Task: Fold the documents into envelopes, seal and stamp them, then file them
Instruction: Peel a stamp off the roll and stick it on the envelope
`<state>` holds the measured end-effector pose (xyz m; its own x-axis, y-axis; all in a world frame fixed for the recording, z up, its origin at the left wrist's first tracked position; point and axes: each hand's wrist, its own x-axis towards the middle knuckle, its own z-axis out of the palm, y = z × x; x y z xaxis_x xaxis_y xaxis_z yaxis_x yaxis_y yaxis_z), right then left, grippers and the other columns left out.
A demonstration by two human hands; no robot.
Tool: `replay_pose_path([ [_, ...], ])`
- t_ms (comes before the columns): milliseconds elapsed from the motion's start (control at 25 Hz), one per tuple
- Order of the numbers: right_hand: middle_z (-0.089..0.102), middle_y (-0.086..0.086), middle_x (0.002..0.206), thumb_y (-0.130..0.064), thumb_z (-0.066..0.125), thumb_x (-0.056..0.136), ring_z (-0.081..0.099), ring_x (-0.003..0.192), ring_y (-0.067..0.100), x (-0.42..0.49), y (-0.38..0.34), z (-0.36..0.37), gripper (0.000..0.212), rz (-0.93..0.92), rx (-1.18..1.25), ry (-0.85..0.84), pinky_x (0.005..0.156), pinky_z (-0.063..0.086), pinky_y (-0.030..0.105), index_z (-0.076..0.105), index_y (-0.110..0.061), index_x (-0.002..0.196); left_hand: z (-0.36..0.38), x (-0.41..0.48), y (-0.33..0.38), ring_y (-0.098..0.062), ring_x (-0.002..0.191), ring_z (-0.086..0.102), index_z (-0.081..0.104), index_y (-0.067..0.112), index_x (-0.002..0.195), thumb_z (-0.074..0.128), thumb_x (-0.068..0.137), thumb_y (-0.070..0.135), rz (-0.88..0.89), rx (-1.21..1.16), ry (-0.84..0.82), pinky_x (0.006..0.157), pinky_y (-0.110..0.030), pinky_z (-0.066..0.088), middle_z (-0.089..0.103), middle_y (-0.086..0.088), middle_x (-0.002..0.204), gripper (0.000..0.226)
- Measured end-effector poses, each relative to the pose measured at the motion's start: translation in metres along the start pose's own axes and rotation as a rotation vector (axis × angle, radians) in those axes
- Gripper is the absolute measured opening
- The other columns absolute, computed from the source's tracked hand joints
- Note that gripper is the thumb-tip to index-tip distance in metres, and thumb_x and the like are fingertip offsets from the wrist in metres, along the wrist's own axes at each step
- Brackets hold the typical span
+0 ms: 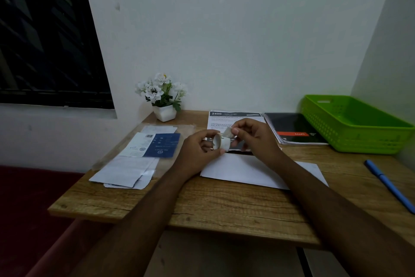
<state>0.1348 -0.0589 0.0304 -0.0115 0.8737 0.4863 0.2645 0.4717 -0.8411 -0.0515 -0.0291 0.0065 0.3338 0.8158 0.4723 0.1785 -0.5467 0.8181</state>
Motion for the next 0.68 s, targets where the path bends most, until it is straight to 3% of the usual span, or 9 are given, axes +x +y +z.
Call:
replay_pose_path([
  [480,0.069,0.009,0.082,-0.004,0.053,0.095,0.068,0.06,0.009,-0.001,-0.003,0.0,0.009,0.066,0.121,-0.033,0.044,0.049,0.02,0.06,-0.008,0.092,-0.0009,0.0003,-0.0025,-0.003,0.092,0.067,0.061,0.023,0.112,0.081,0.069,0.006,-0.026,-0.097,-0.03,0.073,-0.014,0.052,0.063,0.016,0.106,0.05],
  [680,0.073,0.0,0.082,-0.007,0.05,0.097,0.069,0.062,0.012,0.0005,-0.0016,0.0003,0.01,0.09,0.178,-0.024,0.045,0.049,0.022,0.059,-0.009,0.093,-0.001,0.0017,-0.0051,-0.003,0.093,0.067,0.06,0.017,0.117,0.08,0.069,0.005,-0.048,-0.113,-0.031,0.074,-0.016,0.054,0.065,0.011,0.108,0.054],
])
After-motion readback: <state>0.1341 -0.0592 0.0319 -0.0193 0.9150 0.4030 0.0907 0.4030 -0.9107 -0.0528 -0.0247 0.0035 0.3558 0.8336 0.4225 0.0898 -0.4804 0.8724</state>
